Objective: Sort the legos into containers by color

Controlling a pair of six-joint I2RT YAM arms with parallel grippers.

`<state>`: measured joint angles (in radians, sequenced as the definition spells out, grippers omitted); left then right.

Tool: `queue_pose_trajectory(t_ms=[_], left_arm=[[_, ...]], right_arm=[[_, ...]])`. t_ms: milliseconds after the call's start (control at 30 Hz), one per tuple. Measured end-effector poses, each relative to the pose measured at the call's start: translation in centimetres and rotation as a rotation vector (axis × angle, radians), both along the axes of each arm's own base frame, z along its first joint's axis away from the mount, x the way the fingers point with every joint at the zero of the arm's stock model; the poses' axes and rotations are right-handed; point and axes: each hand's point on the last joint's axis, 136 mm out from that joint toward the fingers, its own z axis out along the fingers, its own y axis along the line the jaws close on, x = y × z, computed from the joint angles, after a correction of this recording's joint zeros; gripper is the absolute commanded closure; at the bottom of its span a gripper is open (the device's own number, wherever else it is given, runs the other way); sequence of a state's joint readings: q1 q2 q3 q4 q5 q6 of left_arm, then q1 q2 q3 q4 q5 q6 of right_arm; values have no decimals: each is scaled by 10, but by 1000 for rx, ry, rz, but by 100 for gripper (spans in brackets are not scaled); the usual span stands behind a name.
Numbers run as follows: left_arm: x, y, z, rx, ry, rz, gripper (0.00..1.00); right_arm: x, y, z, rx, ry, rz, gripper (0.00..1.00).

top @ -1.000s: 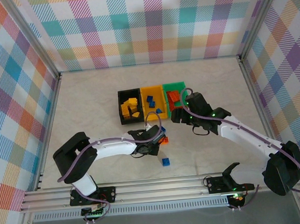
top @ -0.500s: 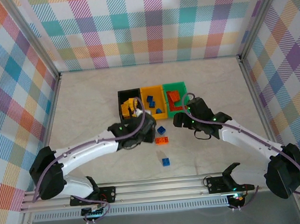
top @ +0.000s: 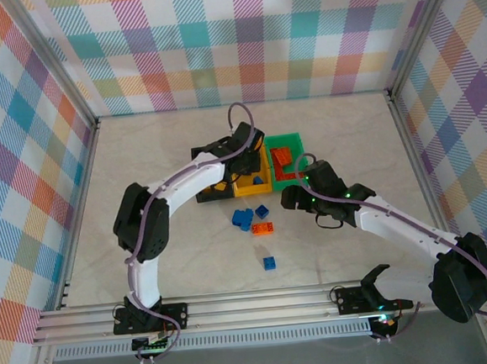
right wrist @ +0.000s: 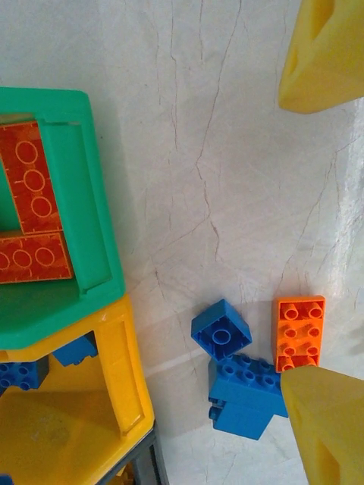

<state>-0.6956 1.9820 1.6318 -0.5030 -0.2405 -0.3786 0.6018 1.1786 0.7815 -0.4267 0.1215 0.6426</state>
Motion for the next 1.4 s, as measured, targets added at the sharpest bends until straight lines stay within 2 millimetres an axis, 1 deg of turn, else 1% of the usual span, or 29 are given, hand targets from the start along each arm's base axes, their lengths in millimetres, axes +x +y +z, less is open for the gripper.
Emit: queue_pose_trajectory(t_ms=[133, 200, 233, 300, 367, 400, 433, 500, 567, 633, 667, 733, 767, 800, 833, 933, 1033, 1067, 1133, 1200, 1267, 1400], left_arm=[[8, -3, -9, 21, 16, -5, 36], [7, -5, -8, 19, 22, -8, 33], [7, -6, -6, 15, 26, -12, 28], [8, -9, 2, -7, 20, -17, 22], [4, -11, 14, -39, 16, -28, 14], [0, -11, 20, -58, 12, -31, 6], [-8, -10, 29, -79, 6, -38, 0], [-26, -3, 50, -125, -10, -46, 0], [-51, 6, 75, -174, -39, -62, 0], [-75, 14, 96, -228, -70, -76, 0], [-89, 19, 105, -254, -85, -81, 0], [-112, 30, 113, -290, -107, -87, 0], [-125, 38, 113, -299, -109, -83, 0], [-133, 46, 110, -302, -111, -76, 0], [-144, 57, 105, -302, -107, -64, 0], [-165, 86, 81, -283, -89, -8, 0], [-182, 112, 54, -252, -59, 51, 0], [-187, 119, 47, -243, -52, 68, 0], [-193, 130, 34, -227, -35, 98, 0], [-197, 136, 26, -218, -24, 120, 0], [-198, 139, 19, -208, -14, 133, 0], [-200, 144, 12, -203, -9, 161, 0]], right_arm=[[0, 5, -2, 13, 10, 18, 11], [0, 8, -5, 17, 19, 29, 10], [-1, 9, -6, 18, 25, 37, 10], [-3, 12, -8, 23, 33, 57, 9], [-6, 17, -10, 25, 43, 83, 8], [-10, 21, -11, 24, 48, 101, 7], [-14, 27, -13, 20, 55, 123, 6], [-27, 41, -19, 9, 74, 181, 6], [-46, 57, -26, -7, 98, 254, 7], [-64, 70, -33, -22, 123, 319, 8], [-75, 77, -38, -32, 141, 351, 9], [-94, 85, -48, -54, 175, 397, 10], [-103, 87, -55, -70, 195, 418, 11], [-112, 89, -62, -86, 217, 434, 12], [-121, 90, -68, -106, 238, 449, 14], [-141, 92, -85, -165, 288, 478, 17], [-154, 88, -100, -243, 327, 487, 24], [-155, 87, -105, -276, 331, 484, 27], [-155, 88, -105, -307, 330, 475, 33], [-154, 89, -107, -325, 333, 467, 36], [-154, 89, -107, -339, 337, 459, 37], [-151, 87, -108, -362, 327, 448, 49]])
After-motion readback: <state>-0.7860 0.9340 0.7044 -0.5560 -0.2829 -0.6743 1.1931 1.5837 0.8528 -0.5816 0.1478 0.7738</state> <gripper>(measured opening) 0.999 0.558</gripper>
